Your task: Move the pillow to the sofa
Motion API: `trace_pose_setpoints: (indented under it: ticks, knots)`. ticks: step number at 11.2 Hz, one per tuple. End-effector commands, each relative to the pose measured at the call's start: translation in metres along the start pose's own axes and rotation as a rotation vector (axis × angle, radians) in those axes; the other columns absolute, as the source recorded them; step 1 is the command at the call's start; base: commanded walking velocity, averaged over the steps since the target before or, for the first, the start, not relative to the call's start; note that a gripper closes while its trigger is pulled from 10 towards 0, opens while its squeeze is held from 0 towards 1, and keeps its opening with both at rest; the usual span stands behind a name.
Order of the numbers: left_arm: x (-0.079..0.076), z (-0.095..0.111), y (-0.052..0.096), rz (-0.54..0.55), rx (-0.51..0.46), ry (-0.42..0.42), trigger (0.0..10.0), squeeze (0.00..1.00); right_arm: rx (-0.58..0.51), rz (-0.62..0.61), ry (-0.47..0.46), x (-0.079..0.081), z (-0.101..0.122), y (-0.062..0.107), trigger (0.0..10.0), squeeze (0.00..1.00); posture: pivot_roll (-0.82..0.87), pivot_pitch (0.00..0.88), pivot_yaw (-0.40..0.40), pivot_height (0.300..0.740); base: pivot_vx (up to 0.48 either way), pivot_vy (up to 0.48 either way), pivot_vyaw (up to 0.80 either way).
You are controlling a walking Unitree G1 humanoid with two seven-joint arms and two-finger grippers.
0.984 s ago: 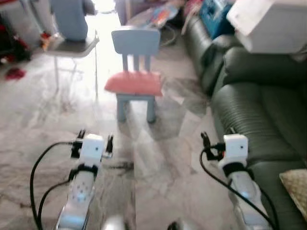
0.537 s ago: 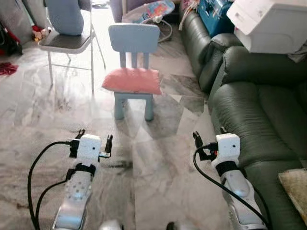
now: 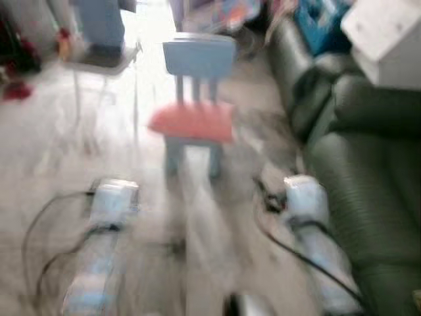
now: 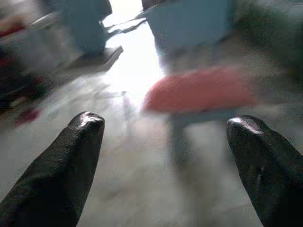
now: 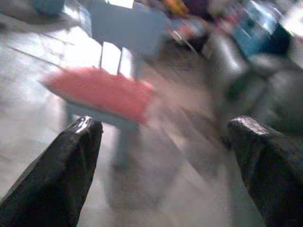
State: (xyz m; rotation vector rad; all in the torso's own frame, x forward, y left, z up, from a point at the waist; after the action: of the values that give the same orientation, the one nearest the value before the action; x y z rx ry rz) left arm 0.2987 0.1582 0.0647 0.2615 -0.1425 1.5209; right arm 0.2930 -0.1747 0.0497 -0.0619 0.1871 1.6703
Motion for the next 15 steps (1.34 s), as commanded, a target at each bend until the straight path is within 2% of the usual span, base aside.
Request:
trace_pose_setpoints:
  ticks: [1,5,8,12,15]
  knots:
    - [0.016,-0.0062,0.0039,0.034,0.019,-0.028,10.0,0.0,-0.054,0.029,-0.021,0.011,0.0147,-0.0058,10.0,0.0,0.0,0.07,-0.03,0.74,0.352,0.326,0.0]
    - [0.0159,-0.007,0.0032,0.038,0.022,-0.035,10.0,0.0,-0.056,0.02,0.01,0.0086,0.0146,-0.0044,10.0,0.0,-0.01,0.077,-0.033,0.74,0.344,0.335,0.0]
    - [0.0105,-0.0048,0.0052,0.033,0.01,-0.036,10.0,0.0,-0.06,-0.007,0.021,0.0039,0.0165,-0.0071,10.0,0.0,-0.01,0.08,-0.036,0.74,0.477,0.0,0.0]
    - [0.0095,-0.0024,0.0042,0.034,-0.001,-0.064,10.0,0.0,-0.065,-0.001,0.026,0.0065,0.0181,-0.0089,10.0,0.0,-0.01,0.085,-0.037,0.74,0.472,0.0,0.0]
    - [0.0085,-0.0024,0.0047,0.038,-0.001,-0.05,10.0,0.0,-0.066,0.001,0.022,0.0074,0.0185,-0.0098,10.0,0.0,-0.01,0.084,-0.038,0.74,0.474,0.0,0.0]
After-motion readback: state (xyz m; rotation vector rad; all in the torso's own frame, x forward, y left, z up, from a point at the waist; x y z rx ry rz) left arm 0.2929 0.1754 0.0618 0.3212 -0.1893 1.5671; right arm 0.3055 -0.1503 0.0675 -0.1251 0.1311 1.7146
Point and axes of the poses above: a point about 5 cm out from each wrist's last joint towards the gripper, its own y axis pointing back from the gripper into the wrist, its own z axis along the axis of the wrist's last joint, x = y × z, the point moved 5 cm from there along -y, pointing out of the wrist towards the gripper, and after that the axes turned 1 degree about -y, right-handed, at the moved point
